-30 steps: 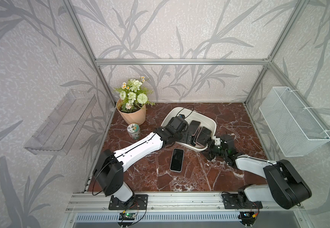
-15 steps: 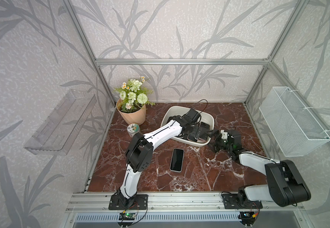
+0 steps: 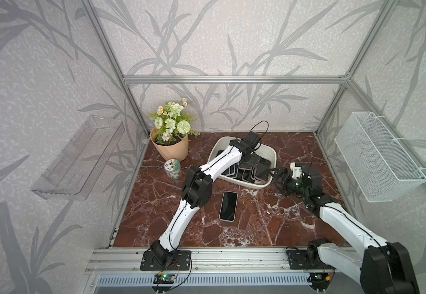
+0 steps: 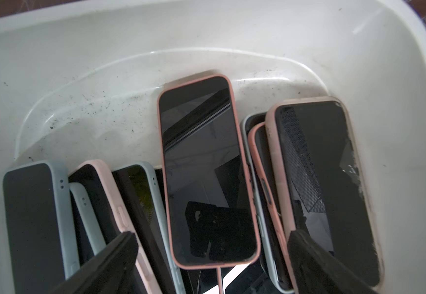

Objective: Take the phone out of the storage box
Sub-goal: Pick up the phone from the storage box.

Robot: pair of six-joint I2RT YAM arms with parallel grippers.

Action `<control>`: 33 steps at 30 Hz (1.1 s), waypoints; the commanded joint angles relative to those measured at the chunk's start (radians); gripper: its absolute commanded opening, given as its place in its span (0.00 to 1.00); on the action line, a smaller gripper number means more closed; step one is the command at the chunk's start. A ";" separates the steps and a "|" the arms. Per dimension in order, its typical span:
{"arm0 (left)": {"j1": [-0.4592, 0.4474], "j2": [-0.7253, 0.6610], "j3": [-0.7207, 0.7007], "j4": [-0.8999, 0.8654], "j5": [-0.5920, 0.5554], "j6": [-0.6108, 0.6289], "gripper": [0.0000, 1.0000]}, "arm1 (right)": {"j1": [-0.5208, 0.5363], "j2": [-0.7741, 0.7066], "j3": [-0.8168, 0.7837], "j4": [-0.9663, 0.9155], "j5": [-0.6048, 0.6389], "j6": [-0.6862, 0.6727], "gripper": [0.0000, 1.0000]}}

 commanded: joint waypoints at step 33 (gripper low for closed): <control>0.053 0.272 0.284 -0.098 0.036 0.024 0.92 | -0.030 -0.025 -0.051 -0.083 0.028 -0.098 0.99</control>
